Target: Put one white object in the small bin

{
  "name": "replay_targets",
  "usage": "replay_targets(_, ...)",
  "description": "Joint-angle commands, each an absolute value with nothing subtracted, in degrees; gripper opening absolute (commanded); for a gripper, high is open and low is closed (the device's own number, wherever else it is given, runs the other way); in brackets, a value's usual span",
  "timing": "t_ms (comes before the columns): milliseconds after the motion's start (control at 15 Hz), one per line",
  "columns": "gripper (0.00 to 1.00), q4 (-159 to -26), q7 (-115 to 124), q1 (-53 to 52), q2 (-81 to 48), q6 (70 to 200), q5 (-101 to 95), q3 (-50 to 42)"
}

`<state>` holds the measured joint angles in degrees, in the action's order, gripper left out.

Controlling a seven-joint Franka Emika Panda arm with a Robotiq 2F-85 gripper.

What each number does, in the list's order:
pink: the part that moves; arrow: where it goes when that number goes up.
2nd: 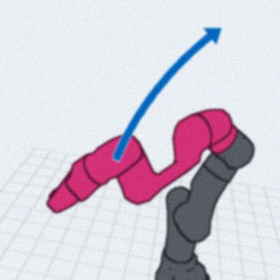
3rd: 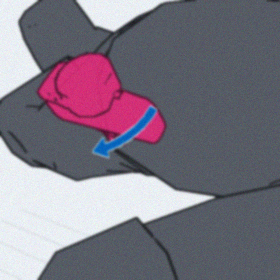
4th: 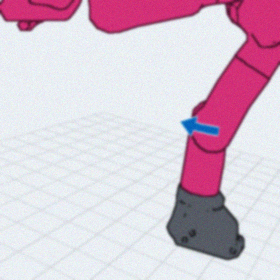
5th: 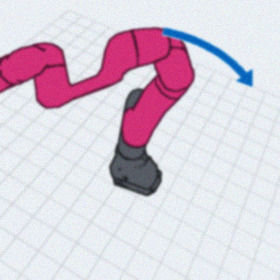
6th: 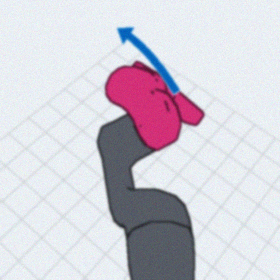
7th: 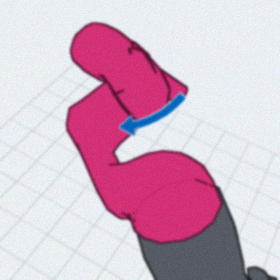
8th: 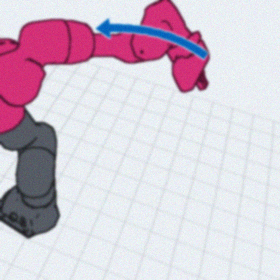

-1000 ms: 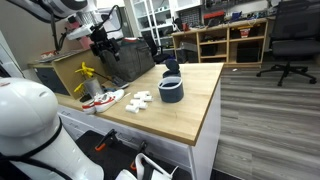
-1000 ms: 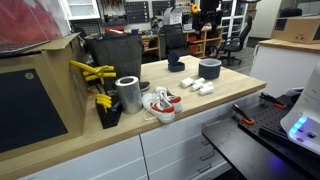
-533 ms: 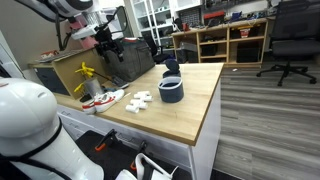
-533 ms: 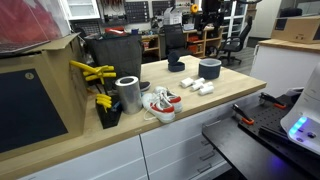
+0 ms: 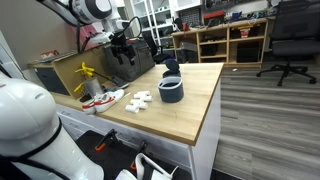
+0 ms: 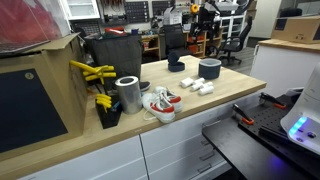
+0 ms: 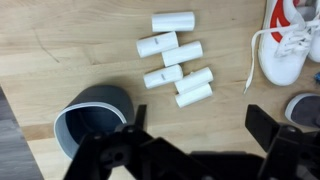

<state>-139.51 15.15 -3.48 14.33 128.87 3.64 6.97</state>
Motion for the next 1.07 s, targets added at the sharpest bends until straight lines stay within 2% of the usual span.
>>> replay_targets(0, 1.00, -131.94, 19.30, -3.30, 5.92, 129.75, 3.26, 7.51)
replay_targets(200, 1.00, -121.73, 14.28, -3.43, -0.51, 124.09, 2.34, 6.16)
replay_targets(267, 1.00, -129.72, 16.56, -3.93, 4.24, 128.58, 3.04, 6.46)
replay_targets(667, 1.00, -128.09, 16.37, -4.20, 1.82, 128.43, 3.73, 6.34)
replay_targets(1000, 1.00, -132.24, 21.95, -4.57, 1.39, 133.74, 5.24, 6.41)
